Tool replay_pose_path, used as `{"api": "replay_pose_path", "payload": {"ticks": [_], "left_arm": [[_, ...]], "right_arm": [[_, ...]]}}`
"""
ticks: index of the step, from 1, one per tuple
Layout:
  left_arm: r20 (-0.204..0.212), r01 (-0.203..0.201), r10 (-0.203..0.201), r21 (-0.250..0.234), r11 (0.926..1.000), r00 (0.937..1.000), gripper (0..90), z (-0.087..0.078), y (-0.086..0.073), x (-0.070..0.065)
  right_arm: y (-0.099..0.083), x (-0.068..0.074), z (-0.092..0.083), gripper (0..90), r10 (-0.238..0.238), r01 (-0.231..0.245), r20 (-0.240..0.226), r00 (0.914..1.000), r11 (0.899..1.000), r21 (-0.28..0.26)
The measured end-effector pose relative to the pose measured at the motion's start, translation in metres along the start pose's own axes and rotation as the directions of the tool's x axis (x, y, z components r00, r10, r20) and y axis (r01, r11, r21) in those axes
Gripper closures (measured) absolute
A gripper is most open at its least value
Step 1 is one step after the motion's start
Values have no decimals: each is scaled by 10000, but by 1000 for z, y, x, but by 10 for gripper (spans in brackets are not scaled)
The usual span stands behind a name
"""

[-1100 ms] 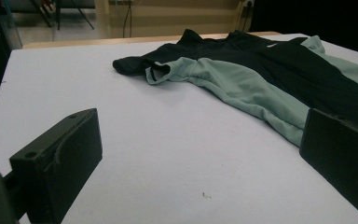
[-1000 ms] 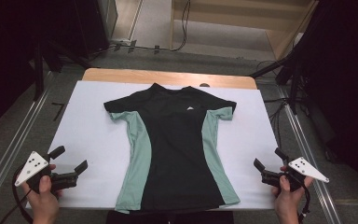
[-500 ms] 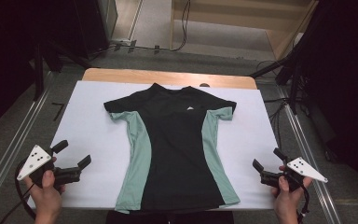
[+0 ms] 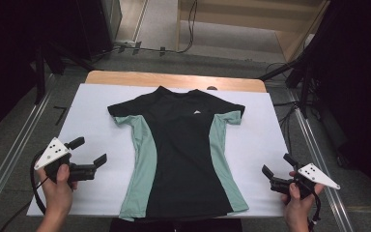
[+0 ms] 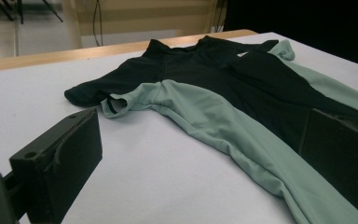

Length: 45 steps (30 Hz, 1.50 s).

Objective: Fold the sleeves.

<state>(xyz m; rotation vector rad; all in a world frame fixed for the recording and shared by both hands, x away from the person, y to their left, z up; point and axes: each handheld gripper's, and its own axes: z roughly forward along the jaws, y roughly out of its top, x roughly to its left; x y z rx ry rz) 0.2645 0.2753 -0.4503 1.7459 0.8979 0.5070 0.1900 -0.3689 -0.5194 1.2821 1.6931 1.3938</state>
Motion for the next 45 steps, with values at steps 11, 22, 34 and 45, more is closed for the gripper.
{"api": "replay_pose_path", "payload": {"ticks": [11,22,34,45], "left_arm": [[241,139,-137,-84,9999,9996,0,18,24,9],[-52,211,-211,-97,9997,9998,15,49,42,18],[-87,317,-316,169,9994,9995,15,81,50,30],[-128,403,-397,521,9978,9991,15,104,52,39]], "right_arm": [[0,1,1,0,-81,81,-53,10000,10000,17],[0,2,3,0,-186,184,118,9998,9997,147],[0,4,3,0,-234,227,332,9992,9996,185],[0,6,1,0,-398,394,365,9985,9992,108]]}}
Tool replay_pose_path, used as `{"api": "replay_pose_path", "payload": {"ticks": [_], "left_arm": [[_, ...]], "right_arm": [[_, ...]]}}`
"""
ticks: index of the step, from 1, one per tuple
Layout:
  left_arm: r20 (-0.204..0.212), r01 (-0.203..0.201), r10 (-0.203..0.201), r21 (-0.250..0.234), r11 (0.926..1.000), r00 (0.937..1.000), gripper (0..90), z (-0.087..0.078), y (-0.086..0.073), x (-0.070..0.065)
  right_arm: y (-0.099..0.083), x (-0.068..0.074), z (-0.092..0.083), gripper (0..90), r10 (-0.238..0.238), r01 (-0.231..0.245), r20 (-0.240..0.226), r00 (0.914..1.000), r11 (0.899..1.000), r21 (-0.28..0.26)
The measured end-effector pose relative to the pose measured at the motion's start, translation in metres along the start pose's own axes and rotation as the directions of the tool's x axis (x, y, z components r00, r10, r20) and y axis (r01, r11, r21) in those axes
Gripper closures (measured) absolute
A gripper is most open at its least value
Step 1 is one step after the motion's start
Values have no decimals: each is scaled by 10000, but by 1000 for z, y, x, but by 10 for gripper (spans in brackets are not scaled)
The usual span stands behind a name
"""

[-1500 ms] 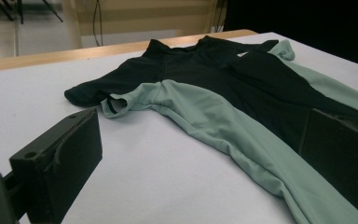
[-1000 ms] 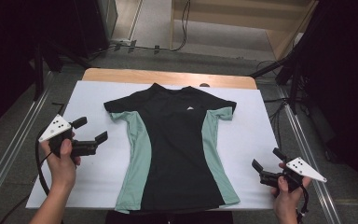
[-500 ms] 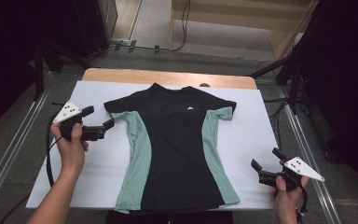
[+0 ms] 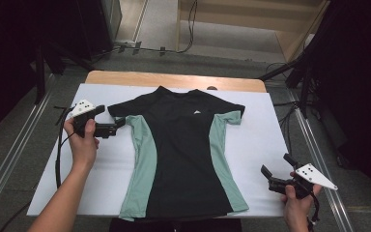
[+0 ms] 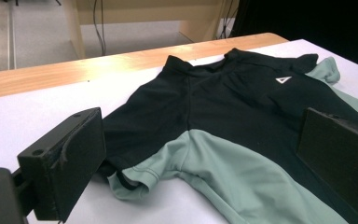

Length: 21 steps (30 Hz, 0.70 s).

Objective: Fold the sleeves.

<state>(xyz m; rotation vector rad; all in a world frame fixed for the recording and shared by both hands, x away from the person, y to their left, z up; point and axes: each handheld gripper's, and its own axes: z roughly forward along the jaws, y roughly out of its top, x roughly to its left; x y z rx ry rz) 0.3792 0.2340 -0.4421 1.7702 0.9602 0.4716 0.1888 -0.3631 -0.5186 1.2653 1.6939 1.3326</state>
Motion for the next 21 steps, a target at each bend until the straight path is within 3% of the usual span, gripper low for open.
{"api": "replay_pose_path", "payload": {"ticks": [13,19,21], "left_arm": [[39,188,-188,26,9998,9998,15,18,17,10],[-181,706,-699,413,9967,9974,16,30,26,21],[-414,807,-782,626,9948,9961,62,34,27,24]], "right_arm": [[0,0,-2,0,45,-44,36,10000,10000,-52],[0,0,-2,0,42,-41,59,10000,10000,-51],[0,0,-1,0,18,-18,44,10000,10000,-48]]}}
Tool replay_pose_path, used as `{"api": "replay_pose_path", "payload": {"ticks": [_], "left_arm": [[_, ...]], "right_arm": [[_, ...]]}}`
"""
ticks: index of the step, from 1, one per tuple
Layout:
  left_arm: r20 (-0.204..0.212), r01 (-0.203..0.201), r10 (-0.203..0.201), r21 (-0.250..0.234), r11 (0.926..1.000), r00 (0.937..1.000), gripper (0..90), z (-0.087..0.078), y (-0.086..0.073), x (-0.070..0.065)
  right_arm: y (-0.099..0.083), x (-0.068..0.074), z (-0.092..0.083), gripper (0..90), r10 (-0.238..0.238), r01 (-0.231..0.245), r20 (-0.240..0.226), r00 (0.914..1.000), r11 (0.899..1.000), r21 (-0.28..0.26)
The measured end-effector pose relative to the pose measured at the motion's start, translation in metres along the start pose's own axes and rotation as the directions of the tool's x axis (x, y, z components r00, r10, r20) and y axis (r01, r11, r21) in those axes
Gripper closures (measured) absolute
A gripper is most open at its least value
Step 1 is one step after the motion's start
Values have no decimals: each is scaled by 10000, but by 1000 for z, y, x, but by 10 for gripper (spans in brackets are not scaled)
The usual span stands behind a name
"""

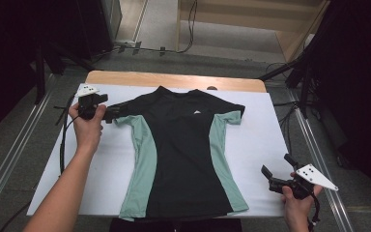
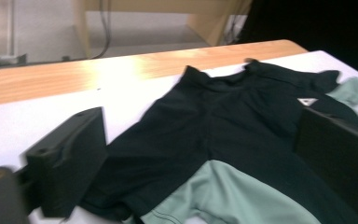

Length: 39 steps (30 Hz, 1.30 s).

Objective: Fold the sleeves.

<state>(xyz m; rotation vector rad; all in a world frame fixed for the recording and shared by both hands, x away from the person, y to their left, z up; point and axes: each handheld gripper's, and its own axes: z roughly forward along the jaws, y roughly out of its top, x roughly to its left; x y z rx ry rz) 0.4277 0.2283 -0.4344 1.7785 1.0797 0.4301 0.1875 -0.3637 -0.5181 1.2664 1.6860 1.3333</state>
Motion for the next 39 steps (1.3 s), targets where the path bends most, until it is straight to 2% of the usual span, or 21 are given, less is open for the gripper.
{"api": "replay_pose_path", "payload": {"ticks": [2,4,7,9,12,16,17,18,19,20,22,23,24,26,27,28,32,34,36,39], "left_arm": [[-199,238,-232,328,9992,9995,76,5,0,4],[-435,548,-522,612,9966,9977,138,9,-1,9],[-778,997,-918,1057,9894,9927,163,15,-5,18],[-1069,1187,-1057,1234,9852,9886,186,18,-8,23],[-1474,1159,-937,1504,9818,9846,215,23,-13,29],[-1841,1563,-1242,1715,9727,9750,245,28,-17,36],[-1983,1680,-1325,1742,9703,9711,252,29,-18,37],[-2237,1834,-1430,1719,9679,9641,274,30,-18,39],[-2237,1834,-1430,1719,9679,9641,316,30,-18,39],[-2408,1964,-1510,1773,9644,9588,326,32,-19,42],[-2539,2099,-1597,1850,9601,9540,352,34,-21,45],[-2539,2099,-1597,1850,9601,9540,361,34,-21,45],[-2697,2283,-1721,1933,9542,9475,369,36,-23,47],[-2785,2393,-1783,2033,9494,9438,382,37,-24,51],[-2785,2393,-1783,2033,9494,9438,390,37,-24,51],[-2851,2532,-1885,2102,9443,9398,400,39,-27,54],[-2777,2700,-2037,2263,9359,9388,438,44,-30,56],[-2842,2688,-2013,2226,9371,9374,448,45,-30,55],[-2817,2758,-2090,2232,9349,9365,463,47,-30,54],[-2863,2581,-1867,2366,9367,9398,500,49,-29,51]], "right_arm": [[0,0,0,0,19,-19,6,10000,10000,15],[0,0,0,0,18,-18,33,10000,10000,20],[0,0,1,0,-25,25,28,10000,10000,34],[0,0,1,0,-19,19,22,10000,10000,45],[0,0,1,0,19,-19,27,10000,10000,64],[0,-1,1,0,48,-48,18,10000,10000,54],[0,-1,1,0,54,-54,12,10000,10000,42],[0,-1,1,0,47,-47,20,10000,10000,60],[0,0,0,0,65,-65,36,10000,10000,68],[0,0,1,0,45,-45,18,10000,10000,61],[0,0,1,0,56,-56,10,10000,10000,47],[0,0,1,0,56,-56,10,10000,10000,47],[0,0,1,0,84,-84,25,10000,9999,80],[0,-1,1,0,93,-93,32,10000,9999,77],[0,-1,1,0,93,-93,32,10000,9999,77],[0,-1,1,0,104,-104,43,9999,9999,91],[0,0,1,0,85,-85,56,9999,9999,97],[0,0,1,0,95,-95,62,9999,9999,108],[0,0,1,0,104,-105,74,9999,9999,108],[0,0,1,0,112,-113,77,9999,9999,118]]}}
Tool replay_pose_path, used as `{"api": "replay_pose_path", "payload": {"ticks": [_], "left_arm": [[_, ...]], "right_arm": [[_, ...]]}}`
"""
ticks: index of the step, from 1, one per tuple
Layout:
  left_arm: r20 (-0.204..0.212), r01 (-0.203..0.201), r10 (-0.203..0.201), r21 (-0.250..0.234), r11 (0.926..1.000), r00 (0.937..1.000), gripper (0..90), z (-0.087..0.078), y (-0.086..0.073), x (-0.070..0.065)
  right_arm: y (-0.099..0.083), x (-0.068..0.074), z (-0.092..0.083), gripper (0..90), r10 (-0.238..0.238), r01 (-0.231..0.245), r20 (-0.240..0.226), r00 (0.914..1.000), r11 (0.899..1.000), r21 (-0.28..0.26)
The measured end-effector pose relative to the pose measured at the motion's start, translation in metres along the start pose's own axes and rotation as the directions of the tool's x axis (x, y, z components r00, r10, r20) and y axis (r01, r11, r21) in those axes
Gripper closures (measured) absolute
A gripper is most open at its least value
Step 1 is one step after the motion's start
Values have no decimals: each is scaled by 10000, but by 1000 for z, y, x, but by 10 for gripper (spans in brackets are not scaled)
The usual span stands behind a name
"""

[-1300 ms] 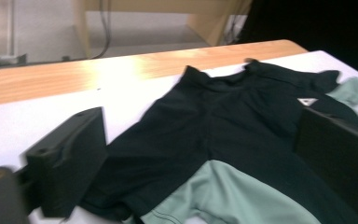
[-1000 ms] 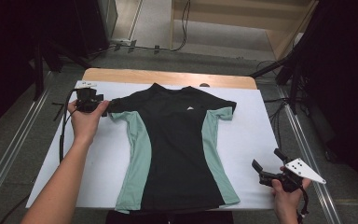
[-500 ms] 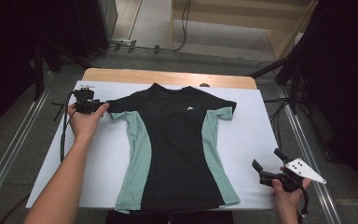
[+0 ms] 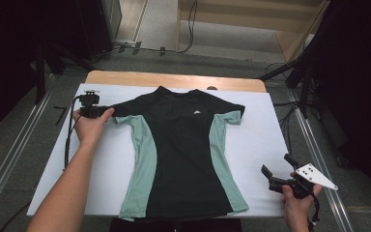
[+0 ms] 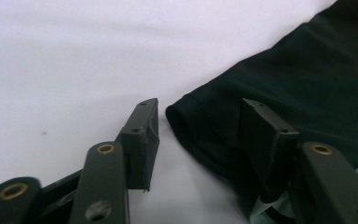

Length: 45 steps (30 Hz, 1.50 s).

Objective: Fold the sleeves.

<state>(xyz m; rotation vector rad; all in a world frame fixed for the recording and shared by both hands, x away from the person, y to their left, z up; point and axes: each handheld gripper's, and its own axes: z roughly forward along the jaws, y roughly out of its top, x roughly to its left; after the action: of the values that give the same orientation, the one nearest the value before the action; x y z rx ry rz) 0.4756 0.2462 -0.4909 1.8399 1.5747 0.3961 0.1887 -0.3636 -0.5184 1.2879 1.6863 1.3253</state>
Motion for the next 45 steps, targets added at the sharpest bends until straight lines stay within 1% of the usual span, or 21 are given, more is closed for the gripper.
{"api": "replay_pose_path", "payload": {"ticks": [1,2,4,6,10,11,12,13,15,16,17,19,22,24,27,30,32,34,38,41,45], "left_arm": [[-153,-247,248,75,9997,9996,519,1,0,-4],[-298,-358,361,94,9993,9989,535,2,0,-5],[-568,-592,600,146,9981,9966,606,3,0,-8],[-786,-862,877,222,9960,9930,656,3,0,-10],[-883,-1207,1232,336,9921,9884,712,3,0,-13],[-765,-1254,1278,354,9915,9889,745,3,0,-14],[-625,-1289,1313,410,9908,9894,814,4,0,-16],[-777,-1411,1439,404,9892,9865,841,4,0,-18],[-941,-1549,1595,545,9864,9827,857,5,1,-21],[-938,-1526,1576,579,9866,9831,862,5,2,-21],[-905,-1420,1474,629,9879,9849,865,5,3,-21],[-720,-1144,1189,627,9914,9903,869,5,3,-18],[-511,-771,802,601,9952,9955,874,5,4,-15],[-462,-758,787,609,9953,9958,876,4,4,-14],[-450,-718,741,514,9961,9962,878,4,4,-15],[-334,-707,719,372,9968,9968,879,2,5,-15],[-238,-554,558,166,9983,9982,879,-2,7,-16],[7,-408,408,-43,9992,9992,879,-7,9,-16],[242,-549,557,-306,9980,9982,879,-16,13,-18],[477,-553,578,-535,9970,9972,879,-22,16,-21],[802,-728,792,-794,9942,9936,878,-29,19,-28]], "right_arm": [[0,0,0,0,-15,15,0,10000,10000,8],[0,0,0,0,-17,17,0,10000,10000,7],[0,0,0,0,-21,21,2,10000,10000,30],[0,0,0,0,-22,22,3,10000,10000,32],[0,0,0,0,-31,31,5,10000,10000,31],[0,0,0,0,-22,22,-7,10000,10000,19],[0,0,0,0,-11,11,-21,10000,10000,14],[0,0,0,0,-14,14,-30,10000,10000,7],[0,0,0,0,-15,15,-23,10000,10000,1],[0,0,0,0,-13,13,-19,10000,10000,4],[0,0,0,0,-15,16,-35,10000,10000,12],[0,-1,0,0,1,-1,-35,10000,10000,3],[0,-1,0,0,16,-16,-46,10000,10000,-19],[0,-1,0,0,13,-13,-58,10000,10000,-6],[0,-1,0,0,30,-31,-60,10000,10000,-34],[0,-1,0,0,64,-64,-48,10000,10000,-32],[0,-1,0,0,68,-68,-42,10000,10000,-31],[0,-1,0,0,69,-69,-40,10000,10000,-35],[0,-1,0,0,77,-77,-40,10000,10000,-35],[0,-1,0,0,66,-66,-48,10000,10000,-39],[0,-1,0,0,61,-61,-36,10000,10000,-15]]}}
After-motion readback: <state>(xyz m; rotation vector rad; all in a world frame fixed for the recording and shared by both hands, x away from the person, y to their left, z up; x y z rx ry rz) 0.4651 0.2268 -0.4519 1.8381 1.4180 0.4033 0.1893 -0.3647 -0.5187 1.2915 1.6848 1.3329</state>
